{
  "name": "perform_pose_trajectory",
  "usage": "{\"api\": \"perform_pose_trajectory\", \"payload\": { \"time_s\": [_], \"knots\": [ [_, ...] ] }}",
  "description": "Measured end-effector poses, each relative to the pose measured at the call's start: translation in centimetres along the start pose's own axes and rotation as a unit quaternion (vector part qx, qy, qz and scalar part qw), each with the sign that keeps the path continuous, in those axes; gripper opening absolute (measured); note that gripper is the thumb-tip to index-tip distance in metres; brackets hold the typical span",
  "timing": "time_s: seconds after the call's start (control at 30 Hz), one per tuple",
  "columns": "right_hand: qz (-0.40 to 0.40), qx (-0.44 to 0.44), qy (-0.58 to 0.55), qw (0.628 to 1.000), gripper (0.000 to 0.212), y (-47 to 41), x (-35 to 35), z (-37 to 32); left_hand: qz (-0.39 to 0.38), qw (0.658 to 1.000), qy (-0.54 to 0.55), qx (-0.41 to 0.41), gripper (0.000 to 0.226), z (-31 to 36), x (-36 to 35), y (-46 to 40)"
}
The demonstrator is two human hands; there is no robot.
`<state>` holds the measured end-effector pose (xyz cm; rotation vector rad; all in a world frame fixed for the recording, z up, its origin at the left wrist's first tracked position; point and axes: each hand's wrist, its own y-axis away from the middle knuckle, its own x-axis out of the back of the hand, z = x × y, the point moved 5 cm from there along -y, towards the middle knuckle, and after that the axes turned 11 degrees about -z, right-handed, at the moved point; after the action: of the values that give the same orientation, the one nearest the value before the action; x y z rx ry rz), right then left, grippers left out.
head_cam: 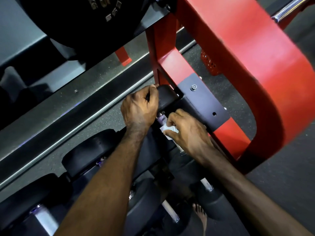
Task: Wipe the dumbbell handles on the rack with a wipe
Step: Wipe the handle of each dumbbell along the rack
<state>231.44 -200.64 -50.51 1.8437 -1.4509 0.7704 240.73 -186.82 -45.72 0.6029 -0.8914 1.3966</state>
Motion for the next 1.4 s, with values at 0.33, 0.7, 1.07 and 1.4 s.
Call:
{"api": "perform_pose_trajectory", "payload": {
  "time_s": [0.33,0.7,1.07,1.4],
  "knots": [
    [-0.032,-0.082,-0.008,0.996,0.026,1.9,0.0,1.0,0.005,1.0,0.008,0.001,0.058,0.1,0.1,0.0],
    [-0.097,-0.134,-0.045,0.985,0.029,3.0,0.1,2.3,-0.034,0.999,0.021,0.033,0.059,-0.2,0.0,0.0],
    [-0.049,-0.085,-0.11,0.989,0.024,1.7,0.5,1.9,-0.008,1.0,0.019,0.006,0.058,0.0,0.0,0.0],
    [-0.021,-0.101,-0.164,0.981,0.021,-0.9,0.7,1.1,-0.009,0.999,0.036,0.009,0.052,0.1,0.3,0.0]
  ]
}}
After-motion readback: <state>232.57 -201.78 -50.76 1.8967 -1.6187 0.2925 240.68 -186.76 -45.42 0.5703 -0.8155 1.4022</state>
